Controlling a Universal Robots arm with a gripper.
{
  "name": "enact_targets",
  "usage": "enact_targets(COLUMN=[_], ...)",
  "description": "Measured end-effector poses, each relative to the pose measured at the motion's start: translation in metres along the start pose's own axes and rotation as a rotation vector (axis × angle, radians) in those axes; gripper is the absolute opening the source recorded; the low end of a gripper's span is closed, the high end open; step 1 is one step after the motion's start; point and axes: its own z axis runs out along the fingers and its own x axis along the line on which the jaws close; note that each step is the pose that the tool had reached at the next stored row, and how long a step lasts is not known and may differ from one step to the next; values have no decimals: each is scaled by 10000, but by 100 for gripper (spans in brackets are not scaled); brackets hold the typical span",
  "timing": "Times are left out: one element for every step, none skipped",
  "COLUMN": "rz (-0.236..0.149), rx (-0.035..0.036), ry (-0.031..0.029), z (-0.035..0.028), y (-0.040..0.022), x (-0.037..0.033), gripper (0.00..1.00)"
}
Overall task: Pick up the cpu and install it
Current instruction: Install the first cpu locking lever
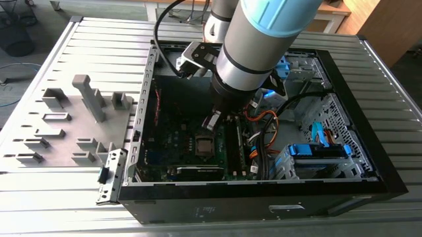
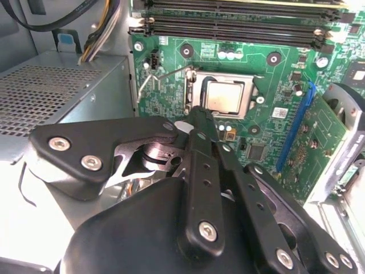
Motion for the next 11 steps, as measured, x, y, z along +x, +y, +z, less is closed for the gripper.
enact_targets(rz=[0, 0, 0, 0, 0, 0, 0, 0, 0, 0, 0], rx=[0, 0, 0, 0, 0, 0, 0, 0, 0, 0, 0], ry=[0, 0, 1, 1, 0, 0, 0, 0, 1, 0, 1], z=[2, 3, 4, 5, 6, 7, 8, 9, 9, 10, 10], y=[-4, -8, -12, -16, -20, -25, -29, -33, -38, -44, -50], x=[-8, -16, -25, -33, -42, -52, -63, -74, -85, -97, -107], gripper=[11, 11, 11, 11, 11, 11, 11, 11, 11, 11, 11])
